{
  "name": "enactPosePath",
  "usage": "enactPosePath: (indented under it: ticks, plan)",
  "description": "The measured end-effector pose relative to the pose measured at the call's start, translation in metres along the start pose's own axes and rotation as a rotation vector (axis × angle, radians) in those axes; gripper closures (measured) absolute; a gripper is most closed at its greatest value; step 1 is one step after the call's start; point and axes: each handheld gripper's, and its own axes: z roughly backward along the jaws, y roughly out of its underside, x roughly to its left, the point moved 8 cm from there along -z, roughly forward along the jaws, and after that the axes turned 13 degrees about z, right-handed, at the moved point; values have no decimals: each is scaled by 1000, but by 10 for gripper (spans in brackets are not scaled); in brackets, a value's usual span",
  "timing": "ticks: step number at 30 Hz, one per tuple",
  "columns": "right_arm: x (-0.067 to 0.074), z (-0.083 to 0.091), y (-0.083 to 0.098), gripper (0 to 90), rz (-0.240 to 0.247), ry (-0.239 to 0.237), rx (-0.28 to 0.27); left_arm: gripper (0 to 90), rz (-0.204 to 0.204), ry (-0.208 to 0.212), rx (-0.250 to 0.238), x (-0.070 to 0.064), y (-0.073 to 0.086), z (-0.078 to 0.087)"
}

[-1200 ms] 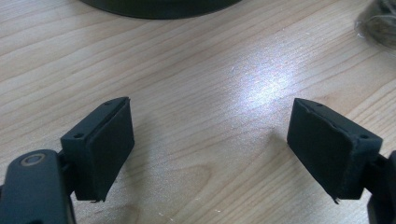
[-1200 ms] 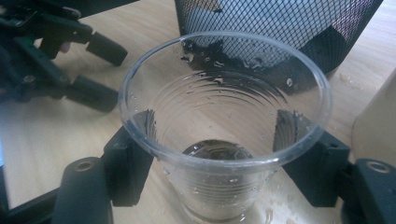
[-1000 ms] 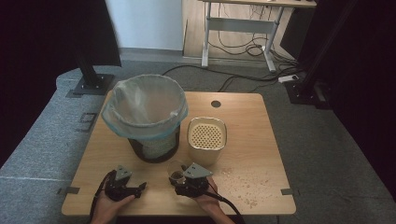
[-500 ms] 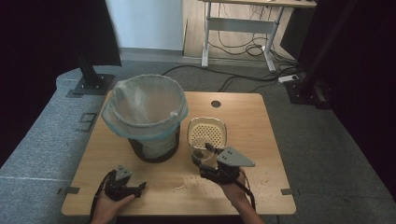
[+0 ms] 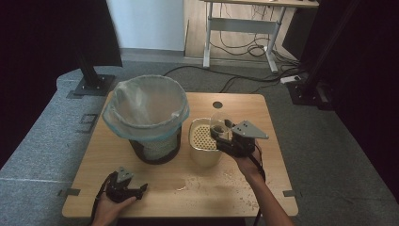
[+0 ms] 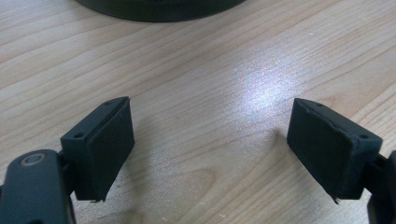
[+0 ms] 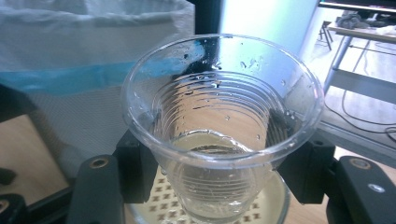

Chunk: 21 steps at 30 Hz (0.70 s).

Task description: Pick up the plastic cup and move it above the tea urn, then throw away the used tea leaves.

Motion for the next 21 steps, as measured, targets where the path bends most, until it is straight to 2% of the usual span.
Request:
enactPosePath:
  ticks: [5,14,21]
  plan:
    - [-9,-7,-1,369,0,17,10,145,-2,3,-1,0,0,0]
    - [-24,-14,-5,369,44,63,42,145,-3,5,-1,0,0,0]
    - [-31,-18,-4,369,37,75,52,145,-3,4,-3,0,0,0]
